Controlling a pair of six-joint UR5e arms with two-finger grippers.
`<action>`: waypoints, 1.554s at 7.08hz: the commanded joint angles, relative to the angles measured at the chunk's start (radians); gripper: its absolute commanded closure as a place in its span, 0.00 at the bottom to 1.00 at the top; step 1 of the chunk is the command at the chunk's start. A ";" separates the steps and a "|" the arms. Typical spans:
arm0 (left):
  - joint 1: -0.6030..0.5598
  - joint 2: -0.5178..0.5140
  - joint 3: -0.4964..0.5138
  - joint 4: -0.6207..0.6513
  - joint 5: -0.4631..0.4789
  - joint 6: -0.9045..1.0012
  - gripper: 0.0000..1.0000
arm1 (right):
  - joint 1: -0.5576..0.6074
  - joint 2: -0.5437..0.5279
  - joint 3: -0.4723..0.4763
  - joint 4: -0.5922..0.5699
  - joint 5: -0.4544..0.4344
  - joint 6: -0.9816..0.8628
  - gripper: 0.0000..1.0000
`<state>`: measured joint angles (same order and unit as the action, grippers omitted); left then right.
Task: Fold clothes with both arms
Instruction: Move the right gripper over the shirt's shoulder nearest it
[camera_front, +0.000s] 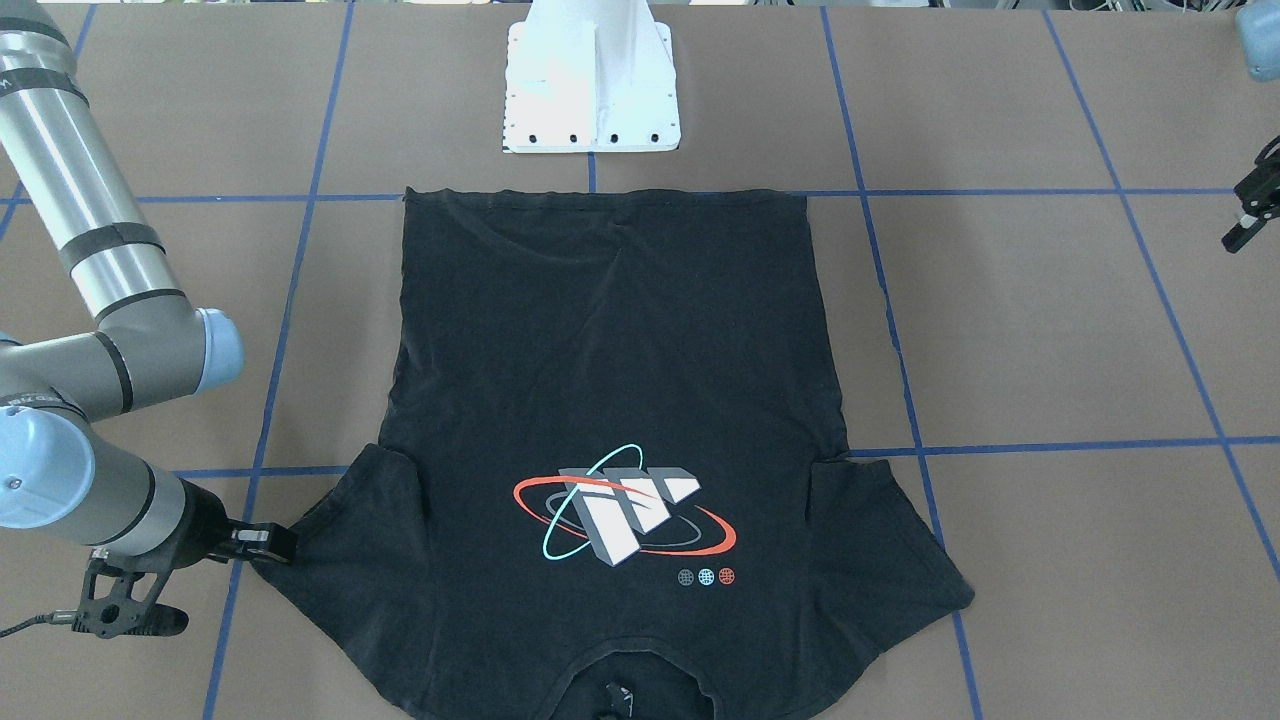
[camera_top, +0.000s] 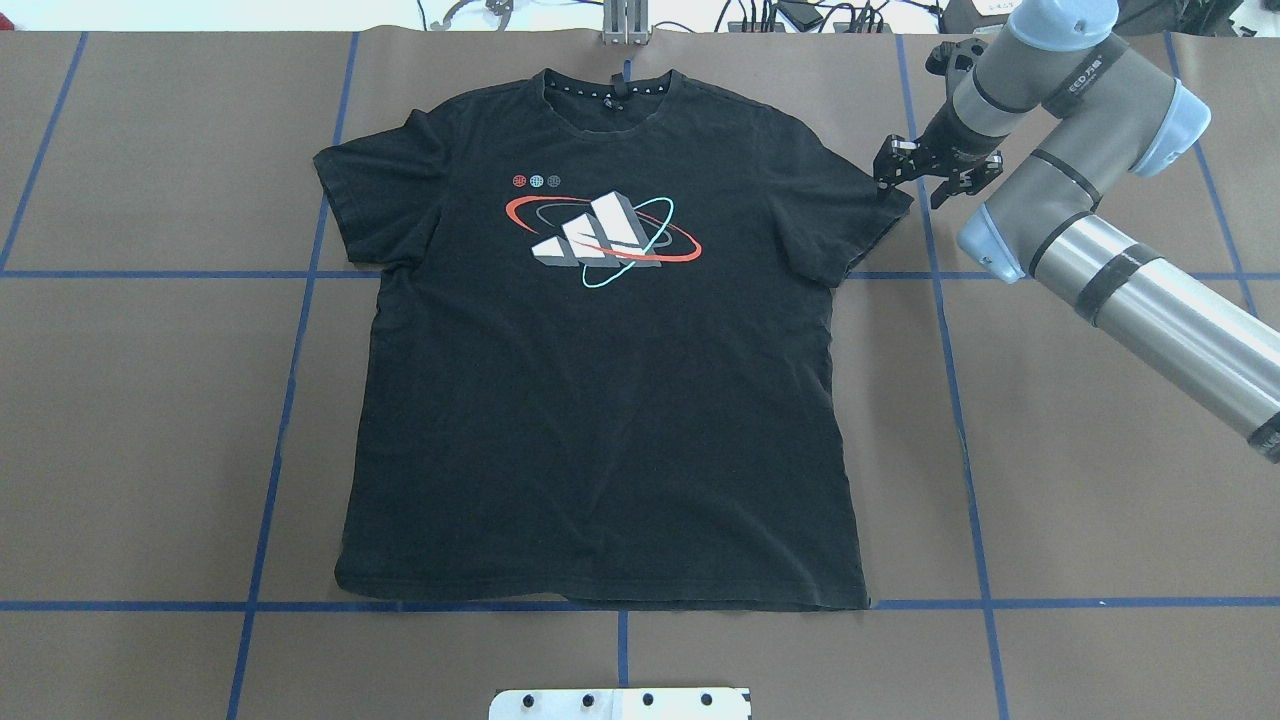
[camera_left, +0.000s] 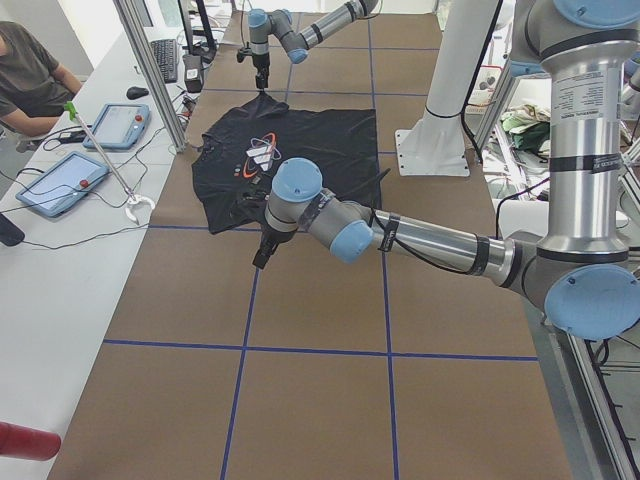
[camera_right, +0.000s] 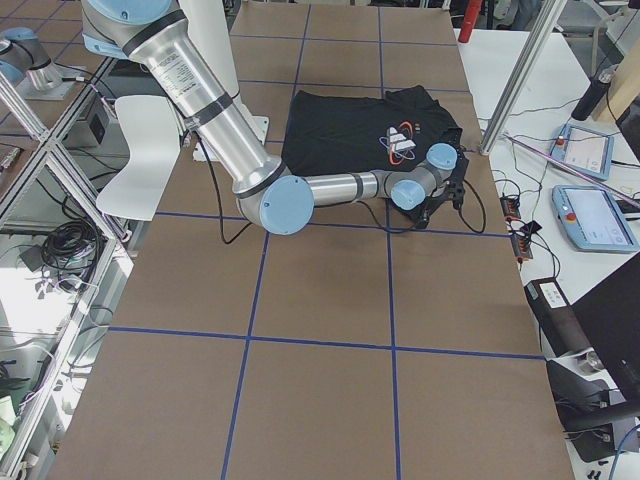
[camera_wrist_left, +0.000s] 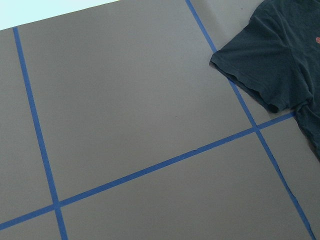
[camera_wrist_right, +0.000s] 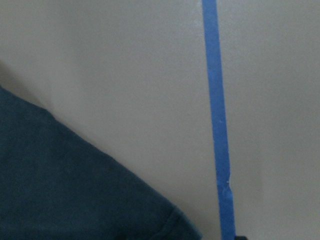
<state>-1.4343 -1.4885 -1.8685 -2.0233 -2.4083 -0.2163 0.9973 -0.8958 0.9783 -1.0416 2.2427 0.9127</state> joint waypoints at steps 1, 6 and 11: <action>0.000 0.000 0.000 0.000 0.000 0.000 0.00 | -0.003 -0.003 -0.001 0.000 0.000 0.000 0.28; 0.000 -0.001 0.006 0.000 0.000 0.002 0.00 | -0.002 0.003 -0.026 0.000 -0.002 -0.003 1.00; 0.000 -0.003 0.000 -0.012 0.000 0.000 0.00 | 0.020 0.060 0.091 -0.002 0.081 0.111 1.00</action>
<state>-1.4343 -1.4908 -1.8660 -2.0276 -2.4083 -0.2151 1.0340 -0.8595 1.0427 -1.0459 2.3135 0.9597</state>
